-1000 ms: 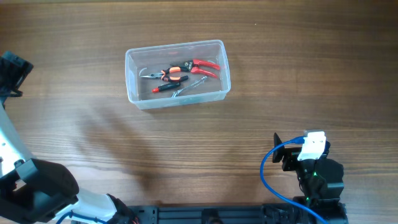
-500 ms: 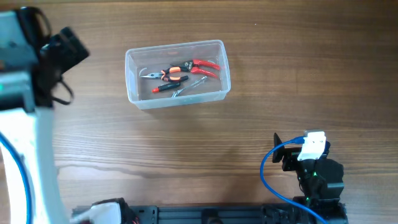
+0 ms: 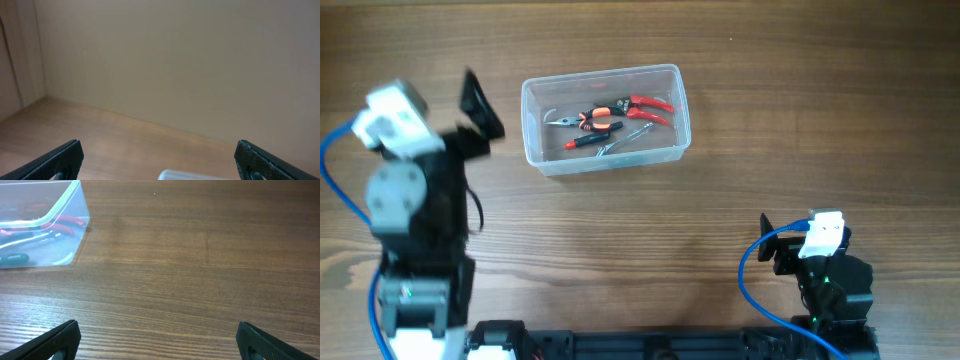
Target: Pack container
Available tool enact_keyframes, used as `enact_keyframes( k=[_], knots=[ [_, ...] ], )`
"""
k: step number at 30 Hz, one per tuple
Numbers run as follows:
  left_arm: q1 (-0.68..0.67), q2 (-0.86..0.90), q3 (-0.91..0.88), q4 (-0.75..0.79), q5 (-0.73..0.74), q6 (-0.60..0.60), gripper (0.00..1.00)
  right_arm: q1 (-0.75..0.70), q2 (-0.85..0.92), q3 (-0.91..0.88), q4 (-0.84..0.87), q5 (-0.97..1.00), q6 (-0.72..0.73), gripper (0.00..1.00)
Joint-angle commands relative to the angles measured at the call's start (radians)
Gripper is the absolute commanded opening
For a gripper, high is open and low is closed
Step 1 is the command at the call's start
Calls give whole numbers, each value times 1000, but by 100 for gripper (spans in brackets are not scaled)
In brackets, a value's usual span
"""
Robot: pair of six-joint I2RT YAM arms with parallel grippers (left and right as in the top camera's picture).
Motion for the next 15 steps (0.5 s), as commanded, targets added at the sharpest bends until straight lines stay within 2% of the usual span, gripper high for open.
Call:
enact_keyframes(
  k=[1, 7, 10, 13, 15],
  knots=[
    [9, -121, -196, 23, 55, 217, 100, -3, -14, -2, 3, -12, 15, 100],
    [9, -319, -473, 117, 70, 234, 100, -3, -14, -2, 3, -12, 16, 100],
    [9, -454, -579, 163, 133, 202, 100, -3, -14, -2, 3, -12, 16, 100],
    [9, -565, -613, 111, 135, 119, 100, -3, -14, -2, 3, -12, 16, 100],
    [10, -614, -618, 50, 135, 114, 100, -3, -14, -2, 3, -12, 15, 100]
  ],
)
